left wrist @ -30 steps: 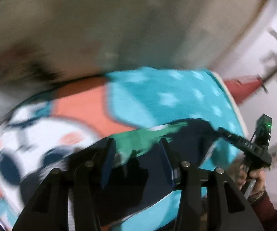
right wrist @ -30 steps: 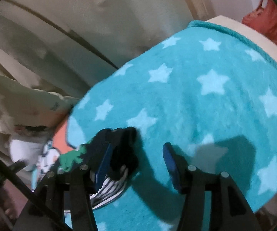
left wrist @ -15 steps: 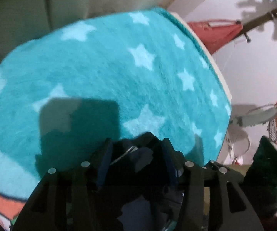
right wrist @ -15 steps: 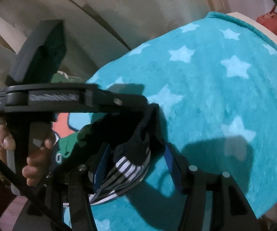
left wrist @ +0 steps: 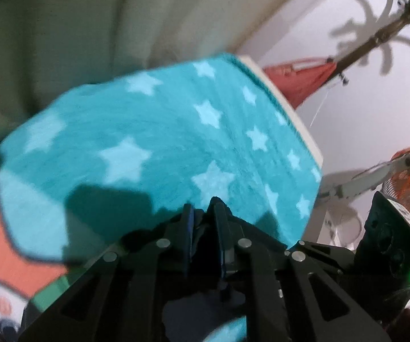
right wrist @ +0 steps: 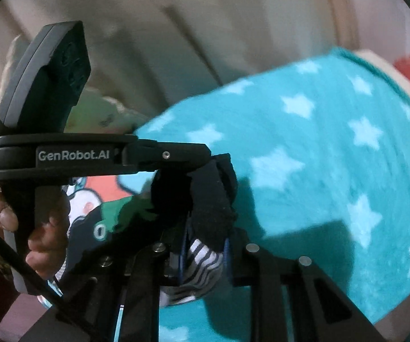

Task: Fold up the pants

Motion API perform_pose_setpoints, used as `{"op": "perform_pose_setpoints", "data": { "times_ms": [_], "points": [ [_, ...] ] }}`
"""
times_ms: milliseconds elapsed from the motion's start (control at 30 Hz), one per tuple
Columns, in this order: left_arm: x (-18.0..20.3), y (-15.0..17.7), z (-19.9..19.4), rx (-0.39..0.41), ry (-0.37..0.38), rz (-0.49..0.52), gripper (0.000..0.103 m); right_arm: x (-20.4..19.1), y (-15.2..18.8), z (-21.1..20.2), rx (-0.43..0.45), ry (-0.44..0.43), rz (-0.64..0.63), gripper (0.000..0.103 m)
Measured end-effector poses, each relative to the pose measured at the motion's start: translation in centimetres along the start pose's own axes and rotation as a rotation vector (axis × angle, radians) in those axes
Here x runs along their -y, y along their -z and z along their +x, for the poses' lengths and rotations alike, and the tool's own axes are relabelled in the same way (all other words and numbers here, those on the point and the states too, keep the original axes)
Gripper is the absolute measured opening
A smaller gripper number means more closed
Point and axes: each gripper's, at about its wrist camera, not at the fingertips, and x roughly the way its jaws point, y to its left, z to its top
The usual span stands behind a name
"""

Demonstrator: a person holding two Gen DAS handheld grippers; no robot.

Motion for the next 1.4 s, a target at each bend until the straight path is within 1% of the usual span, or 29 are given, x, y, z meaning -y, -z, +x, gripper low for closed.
{"op": "perform_pose_setpoints", "data": {
  "times_ms": [33, 67, 133, 200, 233, 333, 367, 400, 433, 467, 533, 567, 600, 700, 767, 800, 867, 900, 933, 967, 1000, 1033, 1067, 1100, 1167, 1233, 1300, 1333, 1400],
  "points": [
    [-0.9, 0.9, -1.5, 0.028, -0.003, -0.019, 0.014, -1.8, 0.2, 0.0, 0.000, 0.002, -0.047, 0.022],
    [-1.6, 1.6, -2.5, 0.049, -0.006, -0.037, 0.014, -2.6, 0.4, 0.0, -0.003, 0.001, -0.072, 0.022],
    [-3.5, 3.3, -4.3, 0.079, -0.014, -0.085, 0.014, -5.7, 1.2, 0.8, -0.031, -0.012, -0.154, 0.023],
    [-6.0, 5.6, -5.6, 0.098, -0.031, -0.157, 0.014, -7.9, 2.1, 1.9, -0.067, -0.023, -0.210, 0.030],
    [-6.9, 6.6, -6.0, 0.104, -0.035, -0.189, 0.014, -9.4, 2.9, 2.9, -0.093, -0.028, -0.245, 0.032],
    [-10.2, 10.0, -8.1, 0.126, -0.028, -0.303, 0.014, -11.9, 5.2, 5.5, -0.161, -0.037, -0.292, 0.033],
    [-11.1, 11.3, -9.4, 0.148, -0.018, -0.335, 0.014, -12.3, 5.7, 6.0, -0.172, -0.036, -0.300, 0.034],
    [-11.6, 12.4, -10.5, 0.170, -0.015, -0.355, 0.017, -13.0, 6.4, 6.2, -0.181, -0.031, -0.311, 0.041],
    [-11.9, 13.4, -11.7, 0.193, -0.021, -0.372, 0.022, -13.8, 6.9, 6.3, -0.181, -0.021, -0.325, 0.046],
    [-12.3, 14.6, -13.3, 0.223, -0.040, -0.388, 0.026, -14.3, 7.1, 5.9, -0.180, -0.016, -0.335, 0.053],
    [-12.6, 16.6, -15.7, 0.271, -0.077, -0.399, 0.036, -14.6, 6.9, 4.7, -0.195, -0.043, -0.322, 0.054],
    [-12.8, 17.8, -17.1, 0.300, -0.098, -0.405, 0.038, -14.6, 6.7, 4.0, -0.197, -0.061, -0.305, 0.054],
    [-13.1, 18.9, -18.4, 0.327, -0.113, -0.415, 0.041, -14.4, 6.3, 2.5, -0.177, -0.072, -0.276, 0.054],
    [-15.0, 22.0, -21.4, 0.382, -0.160, -0.458, 0.042, -13.8, 4.9, 0.2, -0.118, -0.045, -0.196, 0.054],
    [-16.5, 23.8, -22.6, 0.406, -0.190, -0.502, 0.042, -13.2, 3.5, 1.2, -0.112, -0.030, -0.139, 0.054],
    [-17.3, 24.6, -22.9, 0.412, -0.198, -0.529, 0.042, -13.0, 3.3, 1.6, -0.115, -0.024, -0.120, 0.053],
    [-18.9, 26.3, -23.4, 0.415, -0.216, -0.594, 0.042, -12.4, 2.7, 3.8, -0.135, -0.030, -0.064, 0.050],
    [-19.4, 27.1, -23.6, 0.417, -0.225, -0.615, 0.042, -12.3, 2.7, 5.2, -0.159, -0.030, -0.039, 0.050],
    [-19.8, 27.9, -23.8, 0.419, -0.241, -0.638, 0.042, -11.9, 2.9, 7.2, -0.202, -0.023, -0.016, 0.050],
    [-20.0, 28.5, -24.1, 0.420, -0.251, -0.650, 0.042, -12.0, 3.0, 8.8, -0.240, -0.010, -0.014, 0.051],
    [-20.4, 29.3, -24.3, 0.422, -0.267, -0.665, 0.042, -12.0, 3.4, 9.5, -0.267, 0.008, -0.020, 0.051],
    [-20.6, 29.9, -24.5, 0.420, -0.285, -0.677, 0.042, -12.1, 3.5, 10.0, -0.271, 0.039, -0.041, 0.051],
    [-20.9, 30.6, -24.7, 0.412, -0.311, -0.691, 0.042, -12.4, 3.5, 9.7, -0.263, 0.053, -0.050, 0.051],
    [-21.2, 31.3, -25.1, 0.408, -0.327, -0.699, 0.042, -13.2, 3.2, 8.8, -0.247, 0.089, -0.065, 0.051],
    [-21.7, 32.8, -25.3, 0.416, -0.341, -0.729, 0.042, -15.2, 2.9, 7.0, -0.200, 0.117, -0.119, 0.051],
    [-22.2, 34.0, -25.4, 0.424, -0.327, -0.760, 0.042, -18.3, 2.7, 5.9, -0.175, 0.092, -0.214, 0.053],
    [-22.6, 35.1, -25.5, 0.425, -0.323, -0.786, 0.042, -21.6, 2.9, 6.1, -0.206, 0.024, -0.274, 0.059],
    [-22.7, 35.5, -25.5, 0.426, -0.326, -0.794, 0.042, -24.0, 3.3, 6.9, -0.247, -0.028, -0.313, 0.060],
    [-22.9, 36.1, -25.5, 0.430, -0.334, -0.806, 0.042, -27.1, 4.2, 8.2, -0.294, -0.074, -0.367, 0.060]
  ]
}}
